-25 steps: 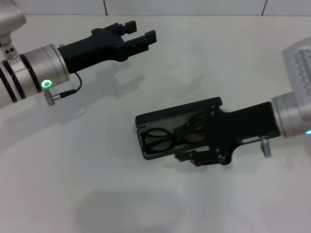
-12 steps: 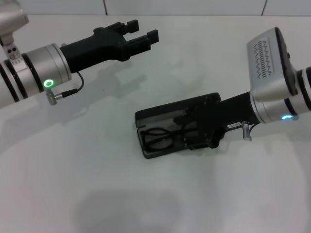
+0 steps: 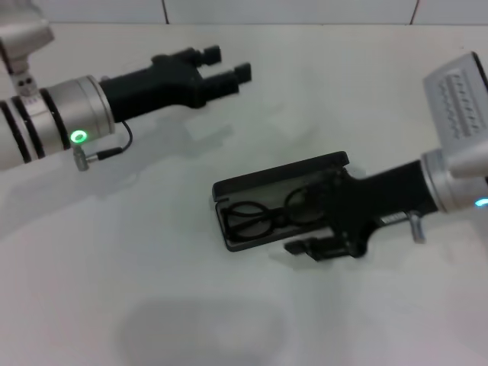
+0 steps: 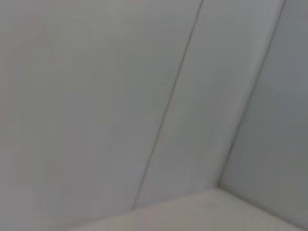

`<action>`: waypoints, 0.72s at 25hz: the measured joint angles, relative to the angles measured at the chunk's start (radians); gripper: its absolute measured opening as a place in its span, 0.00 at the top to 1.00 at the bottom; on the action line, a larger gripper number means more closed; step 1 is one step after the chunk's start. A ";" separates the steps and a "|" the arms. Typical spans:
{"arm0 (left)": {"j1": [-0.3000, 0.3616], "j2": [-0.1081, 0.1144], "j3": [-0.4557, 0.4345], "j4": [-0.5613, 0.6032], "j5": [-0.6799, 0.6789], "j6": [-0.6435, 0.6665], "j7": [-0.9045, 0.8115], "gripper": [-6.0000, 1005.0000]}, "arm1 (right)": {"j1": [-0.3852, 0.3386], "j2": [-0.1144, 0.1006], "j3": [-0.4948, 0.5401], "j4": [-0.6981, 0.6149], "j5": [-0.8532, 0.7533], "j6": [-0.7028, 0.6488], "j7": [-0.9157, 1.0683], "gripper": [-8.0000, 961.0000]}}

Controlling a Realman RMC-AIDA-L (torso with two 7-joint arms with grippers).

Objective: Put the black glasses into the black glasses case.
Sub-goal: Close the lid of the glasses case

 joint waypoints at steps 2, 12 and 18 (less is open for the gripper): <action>-0.019 0.001 -0.001 0.000 0.079 0.000 -0.043 0.24 | -0.014 -0.004 0.019 -0.005 -0.026 -0.038 0.001 0.49; -0.103 -0.015 0.001 0.002 0.353 -0.022 -0.207 0.24 | -0.239 -0.004 0.441 -0.103 -0.107 -0.234 -0.072 0.48; -0.123 -0.017 0.008 0.003 0.403 -0.020 -0.242 0.24 | -0.312 -0.003 0.584 -0.031 0.079 -0.242 -0.169 0.48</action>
